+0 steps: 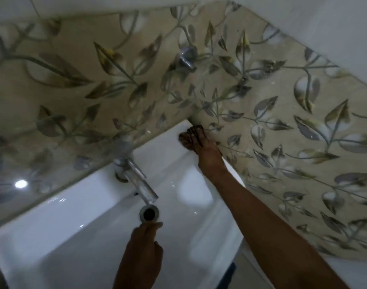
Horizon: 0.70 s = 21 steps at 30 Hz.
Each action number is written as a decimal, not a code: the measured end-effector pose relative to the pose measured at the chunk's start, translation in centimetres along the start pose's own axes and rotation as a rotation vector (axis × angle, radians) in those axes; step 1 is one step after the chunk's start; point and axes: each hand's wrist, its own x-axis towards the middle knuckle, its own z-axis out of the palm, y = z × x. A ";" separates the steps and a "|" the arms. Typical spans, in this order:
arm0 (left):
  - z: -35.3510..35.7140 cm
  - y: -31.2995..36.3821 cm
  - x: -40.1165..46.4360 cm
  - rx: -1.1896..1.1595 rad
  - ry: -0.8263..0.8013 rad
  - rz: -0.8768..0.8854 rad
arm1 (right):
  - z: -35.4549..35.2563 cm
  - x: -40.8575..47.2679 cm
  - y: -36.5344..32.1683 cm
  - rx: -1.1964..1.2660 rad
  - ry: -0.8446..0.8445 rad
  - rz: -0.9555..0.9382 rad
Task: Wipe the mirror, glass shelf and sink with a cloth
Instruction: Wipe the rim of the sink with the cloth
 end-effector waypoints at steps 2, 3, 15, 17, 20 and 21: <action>0.3 0.3 -0.5 -0.016 -0.038 -0.040 | -0.5 -3.5 0.6 -0.011 0.046 0.077; 0.5 0.5 -0.7 -0.026 -0.063 -0.052 | -1.1 -5.8 1.0 -0.018 0.053 0.113; 2.1 1.0 -2.7 -0.033 -0.142 -0.043 | -2.1 -29.7 -2.6 0.063 0.027 0.358; 2.4 0.7 -3.1 -0.018 -0.111 -0.050 | -1.7 -29.6 -2.2 0.033 -0.027 0.319; 2.6 0.4 -3.2 -0.012 -0.050 -0.024 | -3.0 -26.0 0.7 0.012 0.021 0.339; 2.5 0.3 -3.2 -0.019 -0.035 -0.027 | -3.2 -24.0 1.8 0.016 0.037 0.321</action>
